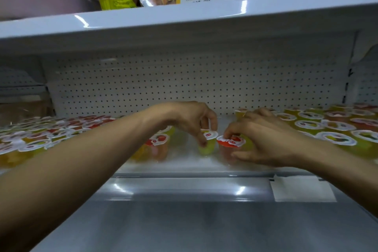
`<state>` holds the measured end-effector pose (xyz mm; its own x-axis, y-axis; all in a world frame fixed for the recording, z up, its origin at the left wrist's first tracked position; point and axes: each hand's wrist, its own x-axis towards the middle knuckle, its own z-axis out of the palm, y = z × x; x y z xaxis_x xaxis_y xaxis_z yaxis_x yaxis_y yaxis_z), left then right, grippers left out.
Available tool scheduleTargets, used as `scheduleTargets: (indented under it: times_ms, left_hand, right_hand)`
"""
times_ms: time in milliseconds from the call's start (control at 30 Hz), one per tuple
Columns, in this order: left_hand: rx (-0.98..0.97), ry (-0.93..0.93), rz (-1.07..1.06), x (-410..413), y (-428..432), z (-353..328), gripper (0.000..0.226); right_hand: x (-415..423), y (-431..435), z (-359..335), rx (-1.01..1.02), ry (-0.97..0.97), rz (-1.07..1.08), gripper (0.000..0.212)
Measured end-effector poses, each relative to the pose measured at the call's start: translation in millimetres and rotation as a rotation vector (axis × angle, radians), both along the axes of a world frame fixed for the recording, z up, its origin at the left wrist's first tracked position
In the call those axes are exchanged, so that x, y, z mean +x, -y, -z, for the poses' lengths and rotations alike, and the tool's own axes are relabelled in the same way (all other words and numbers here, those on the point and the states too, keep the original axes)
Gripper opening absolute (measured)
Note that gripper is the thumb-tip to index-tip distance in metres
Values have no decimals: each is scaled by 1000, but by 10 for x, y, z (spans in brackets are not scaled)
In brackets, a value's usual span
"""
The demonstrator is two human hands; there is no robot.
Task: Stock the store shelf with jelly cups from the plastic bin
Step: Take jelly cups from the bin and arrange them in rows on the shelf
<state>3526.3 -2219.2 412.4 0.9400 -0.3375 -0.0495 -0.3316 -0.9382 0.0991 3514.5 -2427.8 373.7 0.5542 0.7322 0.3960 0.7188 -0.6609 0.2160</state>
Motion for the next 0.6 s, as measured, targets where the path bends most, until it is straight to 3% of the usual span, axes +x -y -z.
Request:
scheduleTargets:
  times_ms: [267, 600]
  left_hand:
    - [4, 73, -117, -380, -401, 49, 45]
    - [-35, 120, -121, -398, -564, 164, 42]
  right_hand:
    - [66, -294, 174, 2, 100, 13, 45]
    - [109, -445, 313, 132, 56, 42, 42]
